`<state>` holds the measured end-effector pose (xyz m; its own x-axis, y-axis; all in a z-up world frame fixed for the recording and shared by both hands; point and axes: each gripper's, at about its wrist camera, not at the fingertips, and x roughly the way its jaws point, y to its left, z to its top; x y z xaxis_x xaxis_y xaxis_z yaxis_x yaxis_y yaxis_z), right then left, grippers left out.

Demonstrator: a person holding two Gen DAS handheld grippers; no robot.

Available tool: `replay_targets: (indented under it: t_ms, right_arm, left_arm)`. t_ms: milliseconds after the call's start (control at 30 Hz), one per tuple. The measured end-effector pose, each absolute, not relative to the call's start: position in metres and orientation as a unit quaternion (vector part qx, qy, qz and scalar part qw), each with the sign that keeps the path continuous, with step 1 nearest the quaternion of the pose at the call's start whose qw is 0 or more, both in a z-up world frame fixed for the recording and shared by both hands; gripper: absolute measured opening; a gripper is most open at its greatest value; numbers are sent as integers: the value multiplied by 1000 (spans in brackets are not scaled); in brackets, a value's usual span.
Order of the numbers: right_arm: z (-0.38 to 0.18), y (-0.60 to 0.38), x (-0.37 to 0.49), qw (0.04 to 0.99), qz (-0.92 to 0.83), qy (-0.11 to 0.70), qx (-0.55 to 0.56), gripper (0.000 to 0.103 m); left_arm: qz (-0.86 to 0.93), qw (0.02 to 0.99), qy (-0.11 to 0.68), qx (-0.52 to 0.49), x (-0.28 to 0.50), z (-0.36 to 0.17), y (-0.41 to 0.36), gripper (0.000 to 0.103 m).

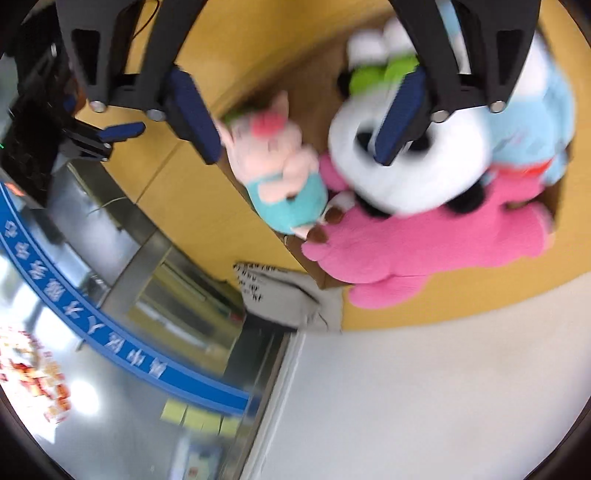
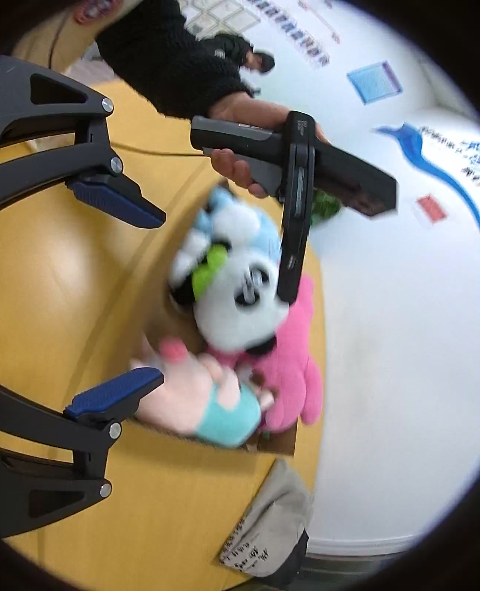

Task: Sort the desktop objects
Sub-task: 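Move the right gripper to the white phone case and grip its rim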

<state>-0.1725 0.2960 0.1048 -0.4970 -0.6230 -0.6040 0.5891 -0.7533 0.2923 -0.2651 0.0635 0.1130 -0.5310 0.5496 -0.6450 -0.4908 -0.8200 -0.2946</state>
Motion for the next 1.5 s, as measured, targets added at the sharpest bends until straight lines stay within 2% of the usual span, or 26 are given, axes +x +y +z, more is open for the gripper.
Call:
replay_targets:
  t_ms: [133,267,467,600,667,733,767,833,867,900,933,967,1067,1500]
  right_arm:
    - [76,269,-119,378,-844,-36,380,79]
    - [28,224,-63,392,-820,-33,416,79]
    - [-14,163,0,403,-802,-22,441,78]
    - [-32,141,19,369,-810,4,456,61]
    - [-42,133,24,343,-814,19,468,52]
    - [-49,129,27,326,-821,18,469,44]
    - [-50,128,28,322,-822,19,469,43]
    - [-50,127,32,316,-825,24,467,33]
    - [-50,127,32,314,-826,27,467,30]
    - [-50,127,33,315,-827,30,465,21]
    - [-49,128,34,316,-828,32,463,13]
    - [-47,128,35,312,-831,37,459,11]
    - [-46,134,37,298,-839,43,453,8]
    - [-37,164,41,250,-867,35,429,6]
  left_arm:
    - [878,279,-45,-386,-173,106,-10,96]
    - [872,241,-40,-425,-96,70,-72,96]
    - [842,213,-124,-479,-11,3,-125,95]
    - [826,230,-139,-496,14,-23,-126,92]
    - [820,231,-123,-510,20,-33,-120,82]
    - [815,232,-116,-518,23,-41,-115,81]
    - [812,233,-113,-523,25,-45,-113,74]
    - [808,236,-107,-530,26,-50,-108,70]
    - [806,239,-107,-531,26,-50,-106,63]
    - [806,239,-109,-531,25,-50,-104,57]
    - [806,234,-112,-532,24,-51,-103,41]
    - [805,231,-115,-533,23,-53,-101,27]
    - [805,226,-124,-534,21,-58,-94,12]
    - [812,207,-121,-532,1,-57,-63,11]
